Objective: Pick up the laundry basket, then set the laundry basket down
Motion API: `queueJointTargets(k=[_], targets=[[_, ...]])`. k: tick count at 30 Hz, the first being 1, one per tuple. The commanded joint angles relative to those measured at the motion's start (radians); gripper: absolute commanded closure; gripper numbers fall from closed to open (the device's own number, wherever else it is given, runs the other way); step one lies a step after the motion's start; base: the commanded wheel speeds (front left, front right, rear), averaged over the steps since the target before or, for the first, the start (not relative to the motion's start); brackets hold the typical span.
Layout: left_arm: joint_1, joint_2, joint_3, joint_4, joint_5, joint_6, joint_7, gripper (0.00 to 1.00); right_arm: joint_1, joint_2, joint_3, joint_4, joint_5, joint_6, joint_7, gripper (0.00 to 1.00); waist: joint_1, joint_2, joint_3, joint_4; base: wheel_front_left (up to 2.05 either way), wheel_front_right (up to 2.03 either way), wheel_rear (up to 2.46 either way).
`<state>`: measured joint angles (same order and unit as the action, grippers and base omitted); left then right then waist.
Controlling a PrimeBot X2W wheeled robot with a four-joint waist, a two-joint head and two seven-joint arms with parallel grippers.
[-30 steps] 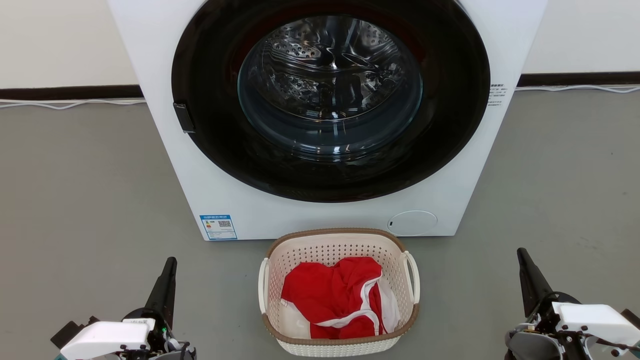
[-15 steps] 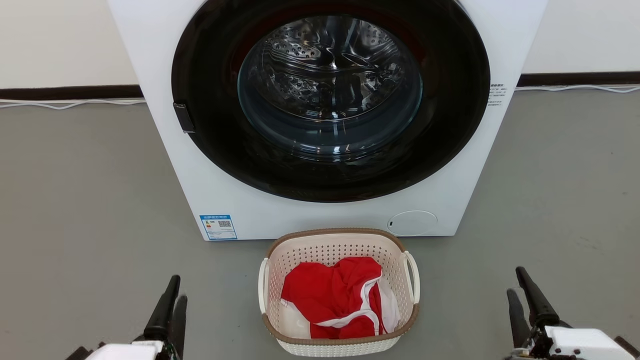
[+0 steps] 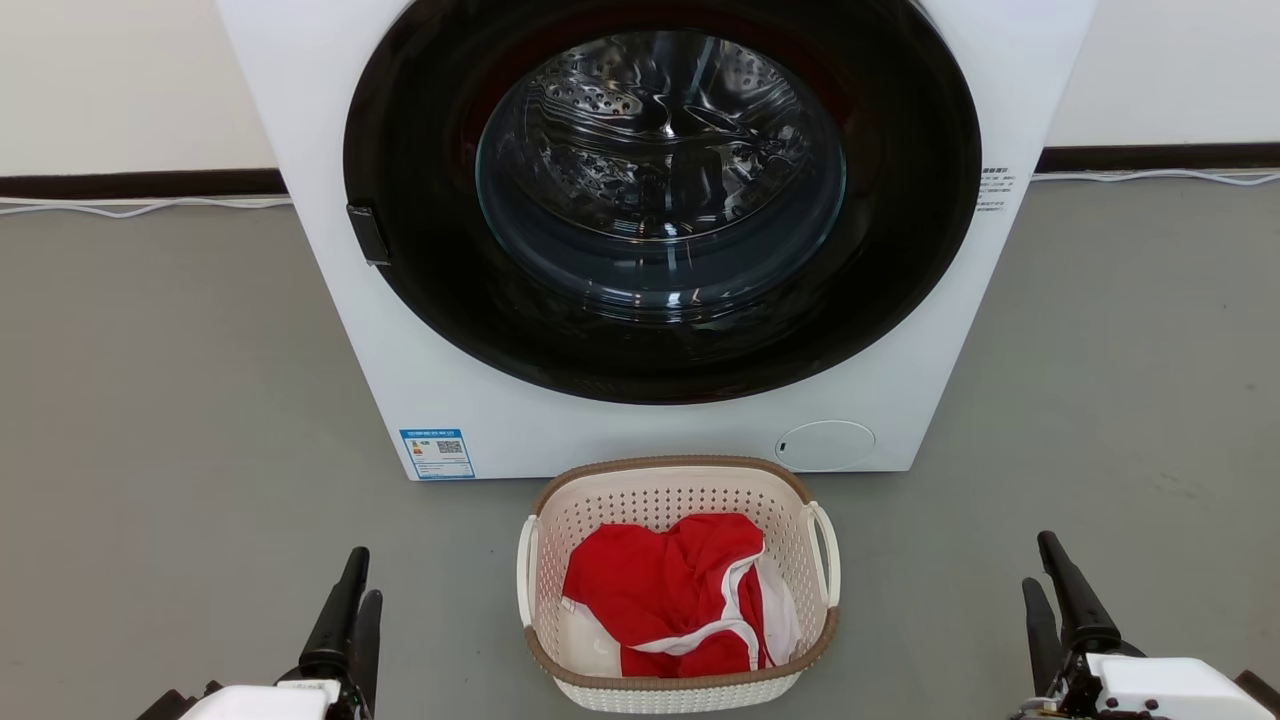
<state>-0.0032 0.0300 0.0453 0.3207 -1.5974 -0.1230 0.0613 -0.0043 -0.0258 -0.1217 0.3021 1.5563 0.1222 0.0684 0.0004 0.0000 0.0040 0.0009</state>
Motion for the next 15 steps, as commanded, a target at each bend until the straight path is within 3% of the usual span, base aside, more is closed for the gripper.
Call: queueJointTargets(k=[1, 15], targets=[[-0.026, 0.007, -0.002, -0.031, 0.021, -0.001, -0.008, 0.00, -0.024, -0.009, 0.002, -0.035, -0.026, 0.002, -0.015, 0.00, -0.0003, 0.0000, 0.000, 0.000, 0.00, 0.00, 0.00], [-0.026, 0.009, -0.023, -0.038, 0.138, 0.006, -0.049, 0.00, -0.018, -0.011, -0.020, -0.069, -0.264, 0.003, -0.056, 0.00, -0.0003, 0.0000, 0.001, 0.001, 0.00, 0.00, 0.00]])
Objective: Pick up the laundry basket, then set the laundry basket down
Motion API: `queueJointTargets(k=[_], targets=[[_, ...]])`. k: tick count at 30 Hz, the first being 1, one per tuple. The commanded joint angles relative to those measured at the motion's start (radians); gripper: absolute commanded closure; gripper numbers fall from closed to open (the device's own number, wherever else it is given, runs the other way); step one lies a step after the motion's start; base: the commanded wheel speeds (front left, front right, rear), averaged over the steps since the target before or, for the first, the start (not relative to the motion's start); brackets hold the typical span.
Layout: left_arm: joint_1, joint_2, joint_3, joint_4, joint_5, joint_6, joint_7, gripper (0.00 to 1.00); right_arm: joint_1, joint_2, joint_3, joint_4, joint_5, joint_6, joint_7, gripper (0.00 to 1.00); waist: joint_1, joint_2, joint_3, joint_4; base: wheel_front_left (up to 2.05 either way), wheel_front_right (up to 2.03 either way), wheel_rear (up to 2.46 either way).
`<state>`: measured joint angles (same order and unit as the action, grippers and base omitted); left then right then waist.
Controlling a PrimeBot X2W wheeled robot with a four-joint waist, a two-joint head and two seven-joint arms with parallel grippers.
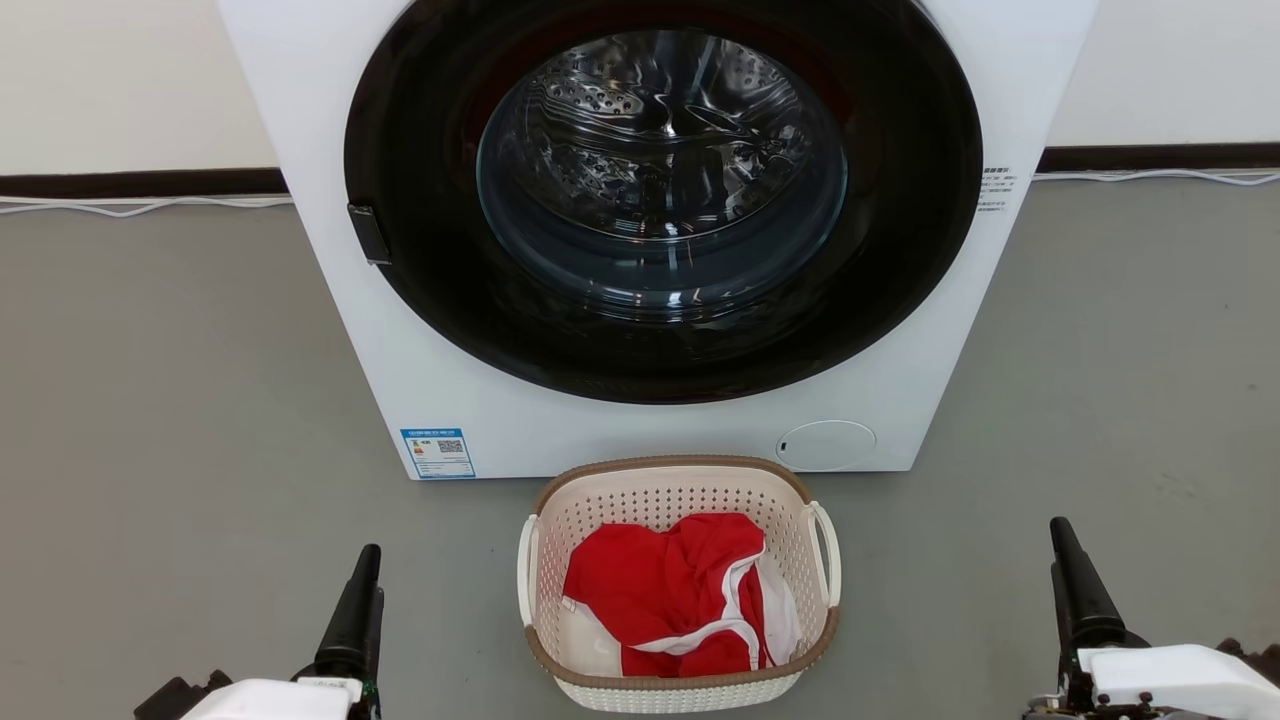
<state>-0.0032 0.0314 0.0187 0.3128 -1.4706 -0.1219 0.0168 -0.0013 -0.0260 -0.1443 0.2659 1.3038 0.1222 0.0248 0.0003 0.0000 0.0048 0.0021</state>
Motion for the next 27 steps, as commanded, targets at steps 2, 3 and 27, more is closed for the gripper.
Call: queueJointTargets(k=[2, 3, 27], targets=[[-0.025, 0.008, 0.001, -0.033, 0.031, 0.007, -0.010, 0.00, -0.020, -0.011, 0.003, -0.042, -0.050, 0.003, -0.018, 0.00, -0.0002, 0.0000, 0.000, 0.000, 0.00, 0.00, 0.00], [-0.025, 0.008, -0.001, -0.034, 0.042, 0.009, -0.013, 0.00, -0.019, -0.011, 0.004, -0.047, -0.072, 0.003, -0.021, 0.00, -0.0002, 0.0000, 0.000, 0.001, 0.00, 0.00, 0.00], [-0.025, 0.011, -0.048, -0.042, 0.383, 0.056, -0.083, 0.00, 0.004, -0.015, 0.006, -0.064, -0.501, 0.004, -0.092, 0.00, -0.0002, 0.0000, -0.005, 0.001, 0.00, 0.00, 0.00]])
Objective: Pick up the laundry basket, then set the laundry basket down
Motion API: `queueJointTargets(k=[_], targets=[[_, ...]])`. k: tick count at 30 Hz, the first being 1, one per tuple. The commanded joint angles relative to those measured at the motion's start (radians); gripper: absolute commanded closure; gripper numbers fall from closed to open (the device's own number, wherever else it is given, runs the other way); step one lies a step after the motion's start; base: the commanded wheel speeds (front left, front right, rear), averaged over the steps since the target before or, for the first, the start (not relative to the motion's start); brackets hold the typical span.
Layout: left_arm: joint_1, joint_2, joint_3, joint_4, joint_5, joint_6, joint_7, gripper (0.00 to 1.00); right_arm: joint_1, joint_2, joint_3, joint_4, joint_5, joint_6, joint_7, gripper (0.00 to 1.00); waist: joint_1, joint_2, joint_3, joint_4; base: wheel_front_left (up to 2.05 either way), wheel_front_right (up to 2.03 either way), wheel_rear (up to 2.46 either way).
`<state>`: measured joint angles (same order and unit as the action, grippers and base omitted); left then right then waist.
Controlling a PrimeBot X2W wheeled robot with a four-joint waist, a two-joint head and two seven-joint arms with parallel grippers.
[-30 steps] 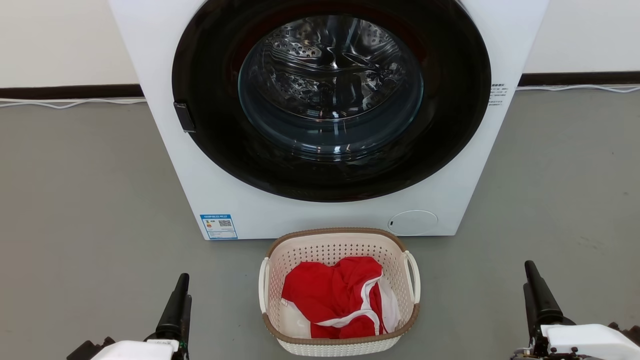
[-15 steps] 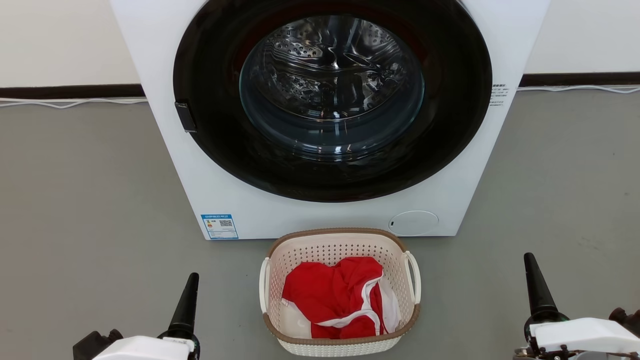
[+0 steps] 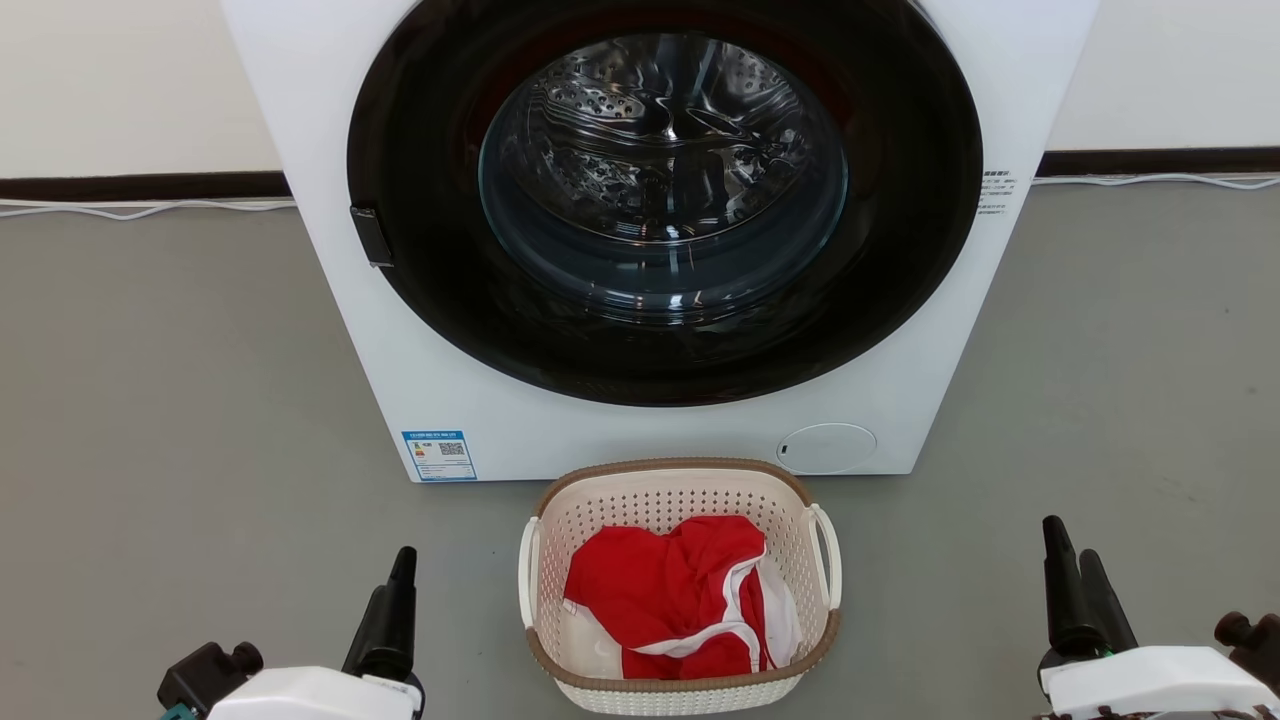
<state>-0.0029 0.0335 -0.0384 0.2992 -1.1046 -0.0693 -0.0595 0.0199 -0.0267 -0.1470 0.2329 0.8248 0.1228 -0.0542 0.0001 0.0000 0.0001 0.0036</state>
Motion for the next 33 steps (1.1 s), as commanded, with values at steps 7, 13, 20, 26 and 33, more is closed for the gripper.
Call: queueJointTargets(k=[7, 13, 20, 26, 33], targets=[[-0.025, 0.009, 0.001, -0.032, 0.128, 0.013, -0.028, 0.00, -0.015, -0.015, 0.014, -0.017, -0.129, 0.004, -0.033, 0.00, -0.0001, 0.0000, 0.000, 0.001, 0.00, 0.00, 0.00], [-0.026, 0.010, 0.002, -0.035, 0.216, 0.019, -0.045, 0.00, -0.016, -0.016, 0.027, -0.010, -0.217, 0.005, -0.051, 0.00, -0.0001, 0.0000, 0.001, 0.003, 0.00, 0.00, 0.00], [-0.025, 0.011, -0.001, -0.036, 0.306, 0.022, -0.063, 0.00, -0.014, -0.017, 0.028, 0.000, -0.305, 0.005, -0.068, 0.00, -0.0001, 0.0000, 0.001, 0.007, 0.00, 0.00, 0.00], [-0.023, 0.012, -0.003, -0.035, 0.391, 0.021, -0.081, 0.00, -0.012, -0.018, 0.023, 0.023, -0.393, 0.005, -0.086, 0.00, -0.0001, 0.0000, 0.001, 0.010, 0.00, 0.00, 0.00], [-0.020, 0.013, -0.002, -0.036, 0.478, 0.022, -0.101, 0.00, -0.015, -0.019, 0.016, 0.033, -0.492, 0.006, -0.107, 0.00, -0.0001, 0.0000, 0.002, 0.009, 0.00, 0.00, 0.00]])
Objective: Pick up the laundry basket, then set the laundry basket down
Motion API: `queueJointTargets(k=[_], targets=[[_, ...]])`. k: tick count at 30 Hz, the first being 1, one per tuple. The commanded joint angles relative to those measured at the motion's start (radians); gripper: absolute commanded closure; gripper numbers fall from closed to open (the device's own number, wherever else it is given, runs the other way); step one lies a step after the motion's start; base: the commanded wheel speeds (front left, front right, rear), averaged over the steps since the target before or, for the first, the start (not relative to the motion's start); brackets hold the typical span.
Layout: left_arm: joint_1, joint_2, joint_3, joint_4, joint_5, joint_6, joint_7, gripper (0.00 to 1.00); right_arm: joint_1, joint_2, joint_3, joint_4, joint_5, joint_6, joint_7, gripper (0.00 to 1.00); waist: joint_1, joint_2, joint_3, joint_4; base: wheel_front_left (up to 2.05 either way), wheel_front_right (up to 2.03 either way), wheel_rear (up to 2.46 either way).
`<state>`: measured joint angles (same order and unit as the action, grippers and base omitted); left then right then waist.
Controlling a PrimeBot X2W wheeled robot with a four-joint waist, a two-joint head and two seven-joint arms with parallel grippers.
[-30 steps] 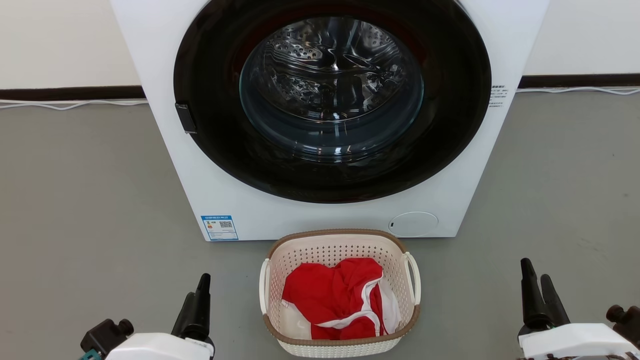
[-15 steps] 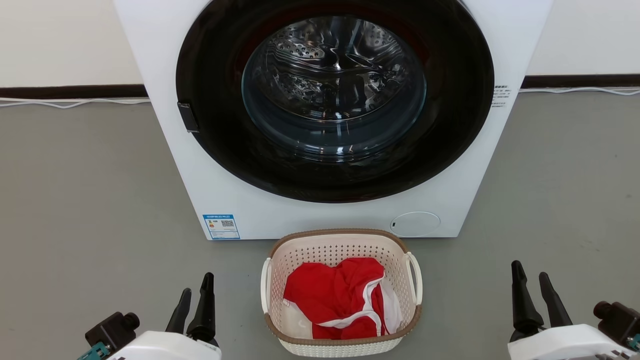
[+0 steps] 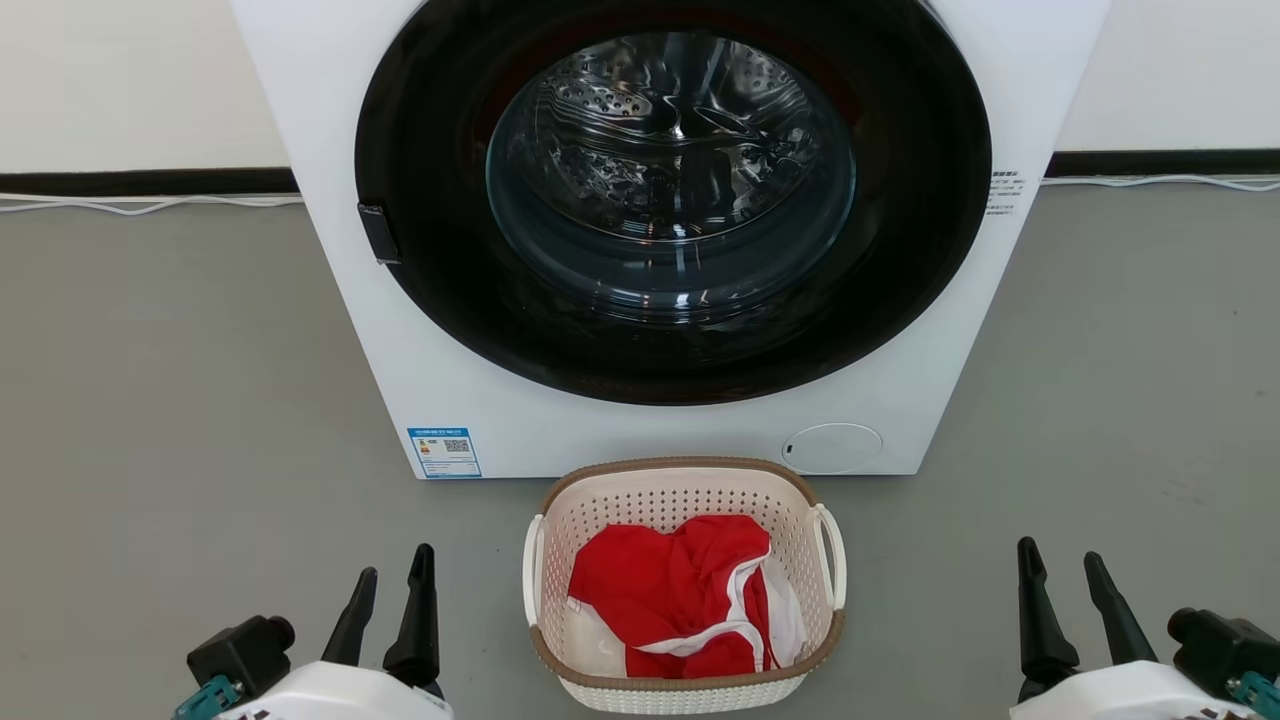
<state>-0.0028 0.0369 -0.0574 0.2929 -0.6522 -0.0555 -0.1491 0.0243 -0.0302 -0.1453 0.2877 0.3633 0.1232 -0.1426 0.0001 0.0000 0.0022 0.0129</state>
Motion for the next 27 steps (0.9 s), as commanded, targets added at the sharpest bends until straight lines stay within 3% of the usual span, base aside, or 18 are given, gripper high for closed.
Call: queueJointTargets(k=[1, 27], targets=[[-0.020, 0.009, 0.017, -0.029, 0.038, 0.008, -0.015, 0.00, -0.019, -0.015, 0.013, -0.021, -0.045, 0.005, -0.021, 0.00, -0.0001, 0.0000, 0.000, -0.001, 0.00, 0.00, 0.00], [-0.026, 0.012, 0.019, -0.013, 0.350, 0.014, -0.094, 0.00, -0.025, -0.019, -0.007, 0.007, -0.414, 0.007, -0.100, 0.00, -0.0001, 0.0000, 0.001, 0.003, 0.00, 0.00, 0.00]])
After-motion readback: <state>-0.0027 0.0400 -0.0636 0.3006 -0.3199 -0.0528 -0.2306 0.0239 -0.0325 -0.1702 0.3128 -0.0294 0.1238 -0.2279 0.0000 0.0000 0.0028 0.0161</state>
